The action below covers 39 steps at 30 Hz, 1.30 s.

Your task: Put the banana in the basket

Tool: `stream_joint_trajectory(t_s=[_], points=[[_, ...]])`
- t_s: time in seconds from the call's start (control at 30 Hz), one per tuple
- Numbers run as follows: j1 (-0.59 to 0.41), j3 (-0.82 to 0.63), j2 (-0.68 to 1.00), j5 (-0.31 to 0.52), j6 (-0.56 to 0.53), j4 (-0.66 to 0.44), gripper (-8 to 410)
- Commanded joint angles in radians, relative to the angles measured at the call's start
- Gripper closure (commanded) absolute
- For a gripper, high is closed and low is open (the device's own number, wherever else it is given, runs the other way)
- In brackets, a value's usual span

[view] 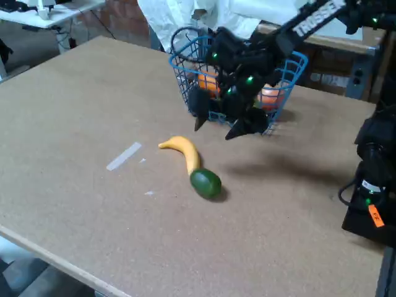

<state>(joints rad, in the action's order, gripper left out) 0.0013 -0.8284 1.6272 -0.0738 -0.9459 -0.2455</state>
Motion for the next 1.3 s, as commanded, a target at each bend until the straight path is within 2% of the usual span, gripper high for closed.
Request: stream_joint_trajectory(t_s=[0.0, 0.3, 0.67, 1.13, 1.27], points=[[0.0, -0.06, 0.074, 0.003, -0.012, -0.031, 15], [0.0, -0.187, 0.248, 0.002, 0.005, -0.038, 15], [-0.002, -0.336, 0.409, 0.003, 0.065, -0.101, 15], [-0.013, -0.351, 0.458, 0.039, 0.079, -0.101, 16], [-0.013, -0.351, 0.458, 0.071, 0.08, -0.094, 37]])
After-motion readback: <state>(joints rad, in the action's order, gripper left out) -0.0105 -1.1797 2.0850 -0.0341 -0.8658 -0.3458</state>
